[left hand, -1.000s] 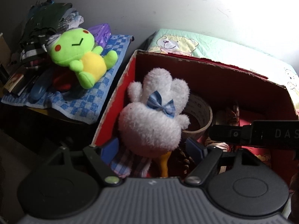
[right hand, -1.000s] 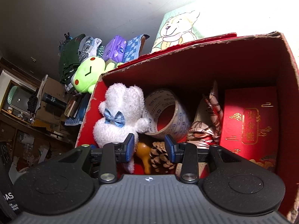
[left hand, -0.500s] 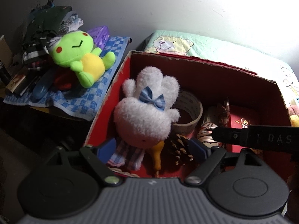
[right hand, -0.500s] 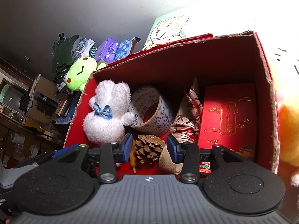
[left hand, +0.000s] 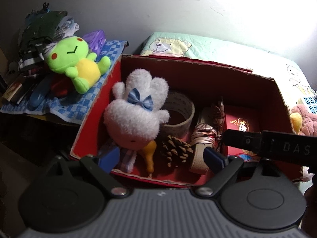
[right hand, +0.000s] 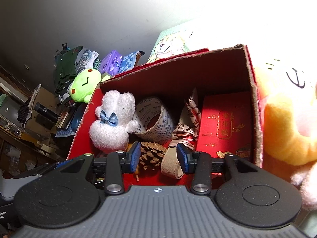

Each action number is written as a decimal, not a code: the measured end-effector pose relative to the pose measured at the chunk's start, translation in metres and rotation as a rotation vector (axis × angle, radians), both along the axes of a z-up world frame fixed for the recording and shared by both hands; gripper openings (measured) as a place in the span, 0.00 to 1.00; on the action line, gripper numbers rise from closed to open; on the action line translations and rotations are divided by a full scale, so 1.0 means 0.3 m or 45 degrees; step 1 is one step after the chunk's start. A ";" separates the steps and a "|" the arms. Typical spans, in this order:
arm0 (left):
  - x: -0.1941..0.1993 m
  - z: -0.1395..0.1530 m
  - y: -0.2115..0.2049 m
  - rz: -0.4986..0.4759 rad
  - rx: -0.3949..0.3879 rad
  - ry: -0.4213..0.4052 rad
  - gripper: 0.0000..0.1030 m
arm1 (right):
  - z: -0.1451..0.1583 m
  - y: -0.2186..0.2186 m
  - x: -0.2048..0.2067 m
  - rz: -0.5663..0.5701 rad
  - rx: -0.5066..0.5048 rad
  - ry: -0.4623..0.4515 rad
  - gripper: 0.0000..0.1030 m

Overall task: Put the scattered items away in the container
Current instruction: 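Withdraw the right tool from the box back toward the plush pile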

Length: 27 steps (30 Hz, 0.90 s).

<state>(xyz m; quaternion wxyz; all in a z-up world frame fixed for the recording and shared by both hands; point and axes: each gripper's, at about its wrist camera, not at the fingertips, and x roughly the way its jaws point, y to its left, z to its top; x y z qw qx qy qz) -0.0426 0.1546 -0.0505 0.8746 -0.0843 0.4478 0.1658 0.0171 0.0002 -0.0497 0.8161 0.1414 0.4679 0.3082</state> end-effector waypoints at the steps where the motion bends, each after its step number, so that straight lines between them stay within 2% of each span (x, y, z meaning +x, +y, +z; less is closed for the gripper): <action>1: 0.002 0.002 -0.009 -0.009 0.005 -0.002 0.90 | 0.004 -0.007 -0.005 -0.008 0.001 -0.012 0.43; 11: 0.035 0.010 -0.080 -0.097 0.014 -0.010 0.94 | 0.038 -0.061 -0.046 -0.072 0.003 -0.117 0.43; 27: 0.063 0.003 -0.129 -0.206 0.024 -0.013 0.95 | 0.040 -0.128 -0.090 -0.157 0.041 -0.157 0.43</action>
